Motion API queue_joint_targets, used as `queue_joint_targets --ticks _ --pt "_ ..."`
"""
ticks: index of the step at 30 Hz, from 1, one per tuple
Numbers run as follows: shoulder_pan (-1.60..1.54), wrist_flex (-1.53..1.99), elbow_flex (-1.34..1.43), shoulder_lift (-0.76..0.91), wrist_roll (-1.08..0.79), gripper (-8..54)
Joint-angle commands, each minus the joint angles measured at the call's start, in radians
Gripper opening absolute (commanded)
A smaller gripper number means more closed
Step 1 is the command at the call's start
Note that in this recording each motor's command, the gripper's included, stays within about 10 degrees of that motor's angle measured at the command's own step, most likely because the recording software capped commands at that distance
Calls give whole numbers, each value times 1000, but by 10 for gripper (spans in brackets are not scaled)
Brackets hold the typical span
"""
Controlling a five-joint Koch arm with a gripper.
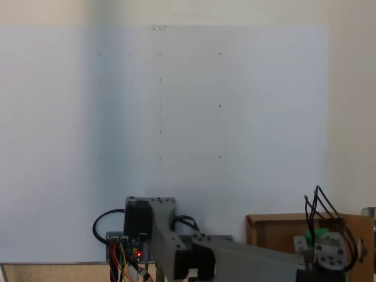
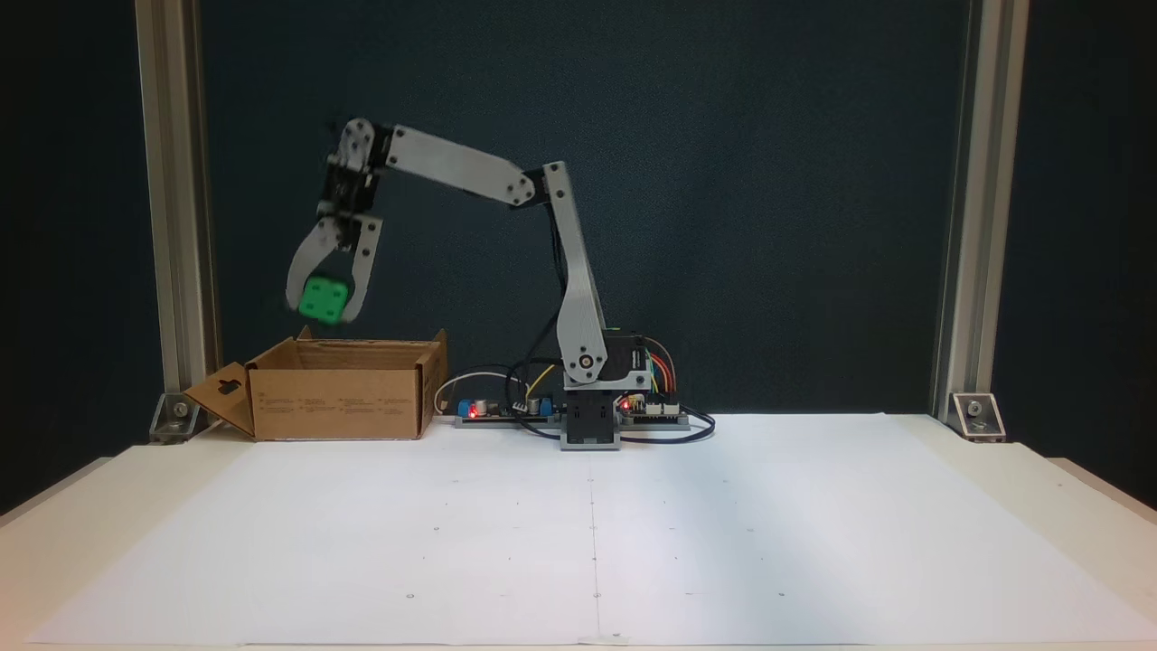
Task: Grasp a green dice and put it in the bin.
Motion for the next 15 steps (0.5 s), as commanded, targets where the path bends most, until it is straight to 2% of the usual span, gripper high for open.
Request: queue_joint_targets --ticks 1,9,10,11,12,15 --pt "35 -3 -60 -21 -60 115" --pt "66 -2 -44 -57 -58 115" --pt "67 0 -34 -57 -58 232" --pt "66 -2 -14 -57 -58 320" --pt "64 0 8 -58 -58 337" --pt "58 -3 97 -58 -57 446"
